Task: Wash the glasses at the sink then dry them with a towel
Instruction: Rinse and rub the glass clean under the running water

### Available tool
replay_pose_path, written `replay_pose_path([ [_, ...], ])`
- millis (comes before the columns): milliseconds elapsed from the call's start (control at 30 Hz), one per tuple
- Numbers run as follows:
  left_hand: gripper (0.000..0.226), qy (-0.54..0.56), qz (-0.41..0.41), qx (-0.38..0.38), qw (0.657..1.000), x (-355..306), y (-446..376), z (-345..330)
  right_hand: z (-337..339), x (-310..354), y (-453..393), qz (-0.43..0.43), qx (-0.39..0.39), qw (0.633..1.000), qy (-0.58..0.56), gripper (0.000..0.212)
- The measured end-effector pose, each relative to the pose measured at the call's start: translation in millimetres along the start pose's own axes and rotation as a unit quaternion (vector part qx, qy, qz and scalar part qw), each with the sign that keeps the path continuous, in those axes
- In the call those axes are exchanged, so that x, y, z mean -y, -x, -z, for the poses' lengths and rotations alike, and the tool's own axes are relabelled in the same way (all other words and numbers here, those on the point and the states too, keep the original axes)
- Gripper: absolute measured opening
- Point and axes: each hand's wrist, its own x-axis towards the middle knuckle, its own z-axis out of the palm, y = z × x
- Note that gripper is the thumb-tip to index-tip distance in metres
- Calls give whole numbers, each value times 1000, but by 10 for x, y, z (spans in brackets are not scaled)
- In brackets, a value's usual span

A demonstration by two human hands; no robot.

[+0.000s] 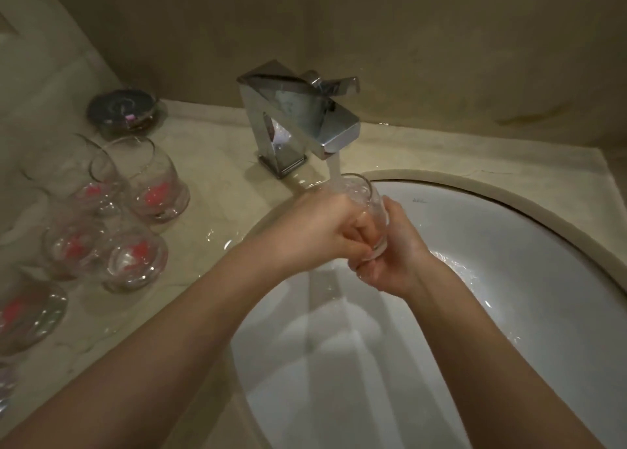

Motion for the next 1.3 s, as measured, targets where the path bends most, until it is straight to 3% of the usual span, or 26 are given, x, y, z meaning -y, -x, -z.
replay_pose_path([
  [67,27,-22,19,-57,998,20,-15,-36,-12,-52,-51,11,-19,999,31,43],
  [133,43,71,46,-103,991,31,-46,-62,-49,-146,-108,109,-41,993,11,33],
  [200,39,186,83,-118,972,38,-85,-75,-81,-235,-153,228,-65,972,-9,25],
  [267,23,253,105,-131,953,13,-99,-83,-78,-268,-165,278,-75,957,-10,24],
  [333,18,205,66,-136,967,14,-74,-81,-63,-187,-118,200,-58,978,-3,35],
  [400,15,96,19,-90,991,20,-7,-61,-23,-62,-48,43,-37,998,15,51],
  [467,19,-3,-4,-65,998,14,43,-58,7,-10,-22,-46,-26,997,58,54],
  [533,34,34,14,-90,995,-10,51,-79,5,-51,-52,-12,-31,996,80,49],
  [633,38,189,63,-174,964,-28,-44,-143,-53,-204,-101,169,-57,984,28,36],
  [700,36,226,84,-194,951,13,-101,-153,-57,-272,-125,236,-77,969,17,34],
  [800,39,184,53,-151,970,55,-10,-128,-19,-227,-65,183,-124,969,113,47],
  [900,34,82,23,-106,991,59,77,-103,-7,-146,60,-2,-60,992,109,60],
  [933,32,55,18,-101,993,50,77,-103,-24,-136,82,-17,-50,995,85,56],
  [1033,43,117,57,-123,984,11,7,-95,-51,-249,20,97,-112,984,96,37],
  [1133,43,312,133,-176,924,-7,-106,-148,-104,-385,-14,316,-242,900,178,30],
  [1167,38,341,139,-191,910,11,-129,-153,-93,-400,-41,371,-255,872,192,26],
  [1200,34,333,131,-203,912,40,-133,-149,-78,-380,-68,384,-249,868,191,23],
  [1233,31,311,112,-210,920,71,-124,-141,-63,-321,-89,346,-221,895,176,23],
  [1300,27,249,72,-208,943,125,-101,-134,-45,-166,-100,175,-89,975,107,38],
])
